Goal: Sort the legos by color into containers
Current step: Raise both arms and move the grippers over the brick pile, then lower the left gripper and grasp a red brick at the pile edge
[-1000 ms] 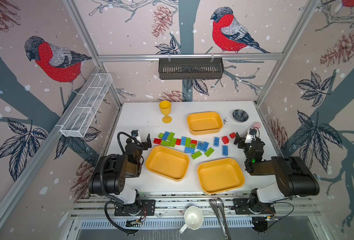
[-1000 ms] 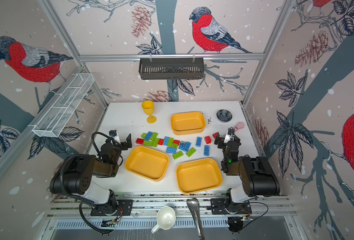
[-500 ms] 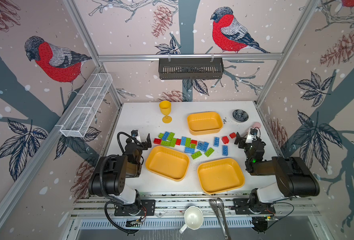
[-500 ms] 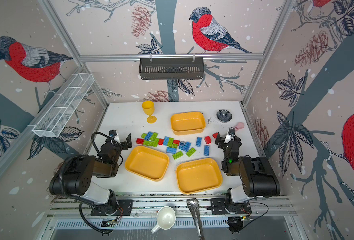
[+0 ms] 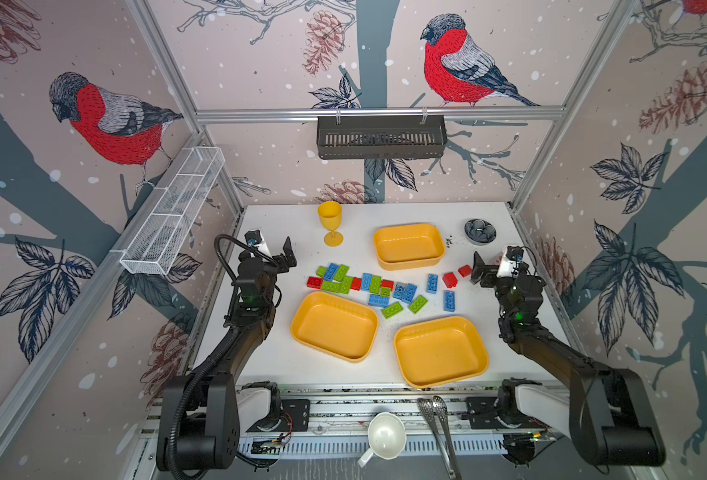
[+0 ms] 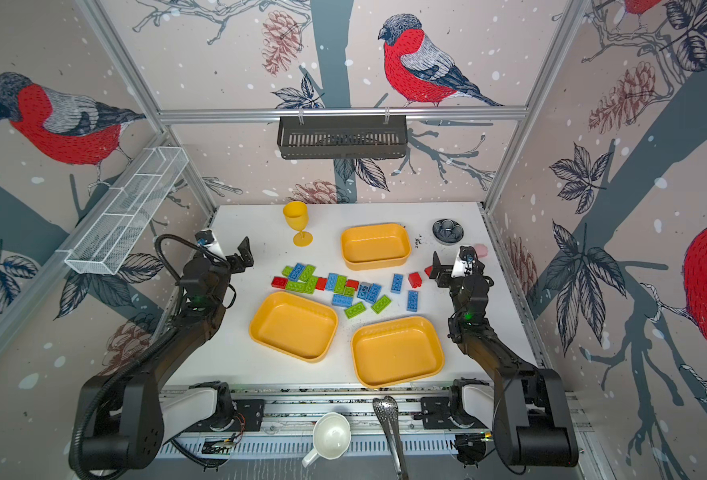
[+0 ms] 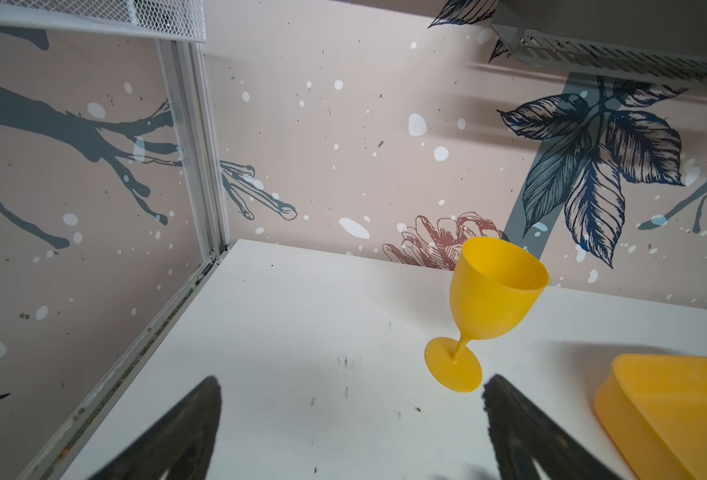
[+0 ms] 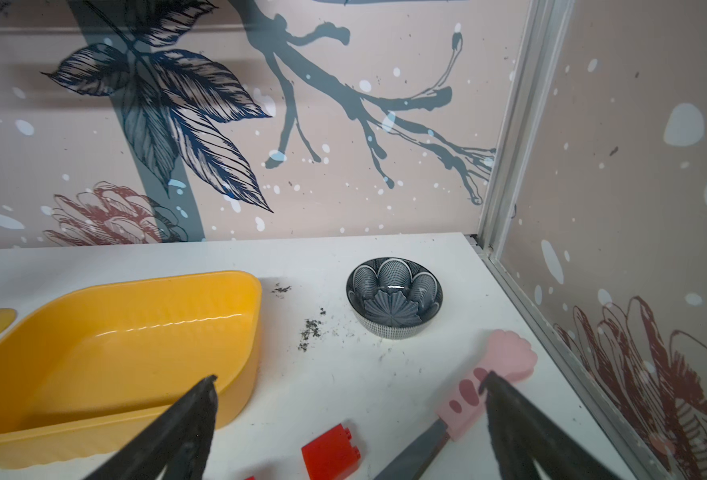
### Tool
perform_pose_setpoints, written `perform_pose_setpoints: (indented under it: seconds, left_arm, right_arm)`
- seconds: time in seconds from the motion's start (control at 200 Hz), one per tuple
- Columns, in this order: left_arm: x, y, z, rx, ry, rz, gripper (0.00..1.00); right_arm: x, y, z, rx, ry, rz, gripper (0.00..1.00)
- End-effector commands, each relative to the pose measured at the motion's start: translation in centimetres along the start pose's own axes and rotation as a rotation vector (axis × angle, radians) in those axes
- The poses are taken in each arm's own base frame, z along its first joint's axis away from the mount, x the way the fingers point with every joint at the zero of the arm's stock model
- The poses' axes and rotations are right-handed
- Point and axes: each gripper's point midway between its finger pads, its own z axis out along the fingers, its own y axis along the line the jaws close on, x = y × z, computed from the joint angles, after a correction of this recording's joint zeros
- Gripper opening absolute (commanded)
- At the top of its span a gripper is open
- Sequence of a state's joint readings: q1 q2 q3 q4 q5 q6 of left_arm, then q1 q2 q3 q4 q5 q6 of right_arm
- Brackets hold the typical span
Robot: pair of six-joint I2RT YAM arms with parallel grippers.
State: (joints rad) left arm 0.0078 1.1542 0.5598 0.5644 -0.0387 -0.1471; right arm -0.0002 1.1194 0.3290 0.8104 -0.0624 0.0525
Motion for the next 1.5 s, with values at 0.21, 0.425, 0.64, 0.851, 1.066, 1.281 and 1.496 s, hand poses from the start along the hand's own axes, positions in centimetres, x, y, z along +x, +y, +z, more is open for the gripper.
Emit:
perform_pose_setpoints:
  seconds: [0.21, 0.425, 0.64, 0.851, 1.066, 1.281, 1.496]
  left_arm:
    - [5.6, -2.0, -0.9, -0.019, 0.445, -0.07, 0.97]
    - [9.4, -5.1, -1.3, 0.034, 0.669, -0.084, 0.95]
    - [12.1, -6.9, -1.0, 0.123, 0.817, -0.009, 0.88]
    - [15.6, -7.1, -0.7, 0.199, 1.014, 0.132, 0.85]
    - [18.3, -6.6, 0.6, 0.14, 1.082, 0.095, 0.83]
    - [18.9, -6.0, 1.9, -0.119, 1.092, -0.151, 0.81]
    - [19.1, -6.6, 2.1, -0.367, 1.013, -0.421, 0.8]
  right_arm:
    - [-0.6, 5.8, -1.7, -0.343, 0.205, -0.009, 0.99]
    - [-1.3, 9.3, -2.8, -0.541, 0.271, -0.012, 0.99]
    - [-1.5, 12.5, -3.2, -0.686, 0.351, -0.025, 0.99]
    - [-0.6, 15.0, -3.1, -0.763, 0.407, -0.048, 0.99]
    - [0.0, 17.1, -3.0, -0.819, 0.446, -0.054, 0.99]
    - [0.5, 17.8, -2.7, -0.827, 0.467, -0.059, 0.99]
    - [1.6, 18.1, -2.5, -0.839, 0.502, -0.056, 0.99]
